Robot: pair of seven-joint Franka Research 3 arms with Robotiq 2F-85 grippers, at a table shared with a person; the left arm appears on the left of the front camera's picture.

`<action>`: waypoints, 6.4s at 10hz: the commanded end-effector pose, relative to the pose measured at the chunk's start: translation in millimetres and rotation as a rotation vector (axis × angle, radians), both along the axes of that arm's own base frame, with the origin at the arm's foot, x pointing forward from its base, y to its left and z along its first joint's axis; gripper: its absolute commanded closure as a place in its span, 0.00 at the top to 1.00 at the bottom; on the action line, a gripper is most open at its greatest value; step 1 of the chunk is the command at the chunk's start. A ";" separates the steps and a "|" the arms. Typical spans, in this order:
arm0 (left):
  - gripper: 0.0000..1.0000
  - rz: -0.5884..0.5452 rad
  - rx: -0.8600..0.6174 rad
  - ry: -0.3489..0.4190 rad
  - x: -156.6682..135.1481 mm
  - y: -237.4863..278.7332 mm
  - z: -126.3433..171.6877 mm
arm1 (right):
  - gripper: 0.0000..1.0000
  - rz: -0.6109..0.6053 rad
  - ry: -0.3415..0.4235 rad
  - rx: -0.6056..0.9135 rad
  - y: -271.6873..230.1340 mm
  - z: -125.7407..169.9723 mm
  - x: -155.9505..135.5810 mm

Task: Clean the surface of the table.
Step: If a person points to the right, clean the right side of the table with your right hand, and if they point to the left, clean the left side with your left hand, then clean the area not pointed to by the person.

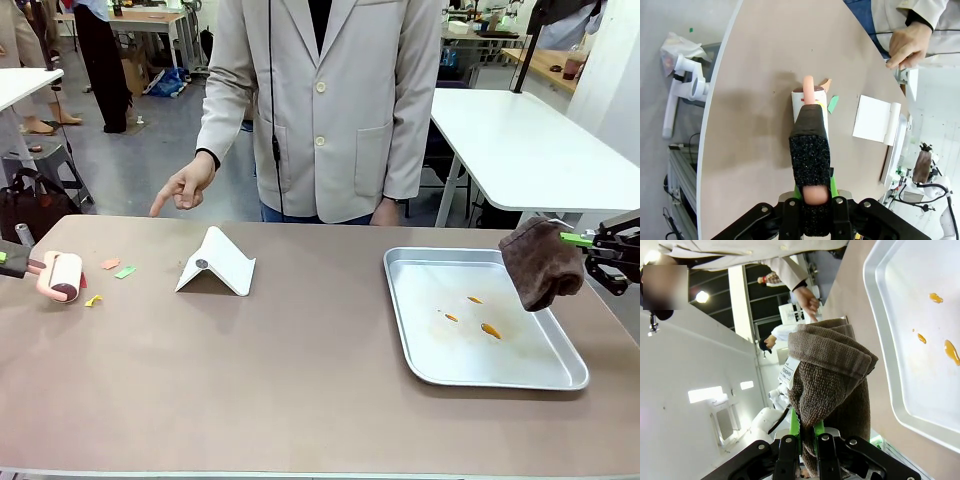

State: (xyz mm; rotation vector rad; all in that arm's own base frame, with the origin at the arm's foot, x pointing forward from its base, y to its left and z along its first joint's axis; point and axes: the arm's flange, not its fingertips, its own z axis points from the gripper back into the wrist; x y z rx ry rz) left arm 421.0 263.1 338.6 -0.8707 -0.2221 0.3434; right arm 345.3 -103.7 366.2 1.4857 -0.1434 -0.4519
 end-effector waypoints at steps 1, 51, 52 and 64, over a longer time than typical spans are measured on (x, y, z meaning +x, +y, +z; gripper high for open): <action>0.00 -0.007 0.030 0.016 1.3 -5.3 -1.2 | 0.00 -0.002 -0.007 0.008 -1.5 2.7 -0.4; 0.00 -0.271 -0.473 -0.248 -83.1 -13.8 68.1 | 0.00 -0.002 -0.007 0.008 -1.5 2.7 -0.4; 0.00 -0.271 -0.473 -0.248 -83.1 -13.8 68.1 | 0.00 -0.002 -0.007 0.008 -1.5 2.7 -0.4; 0.00 -0.271 -0.473 -0.248 -83.1 -13.8 68.1 | 0.12 0.044 0.020 -0.747 43.3 42.3 24.6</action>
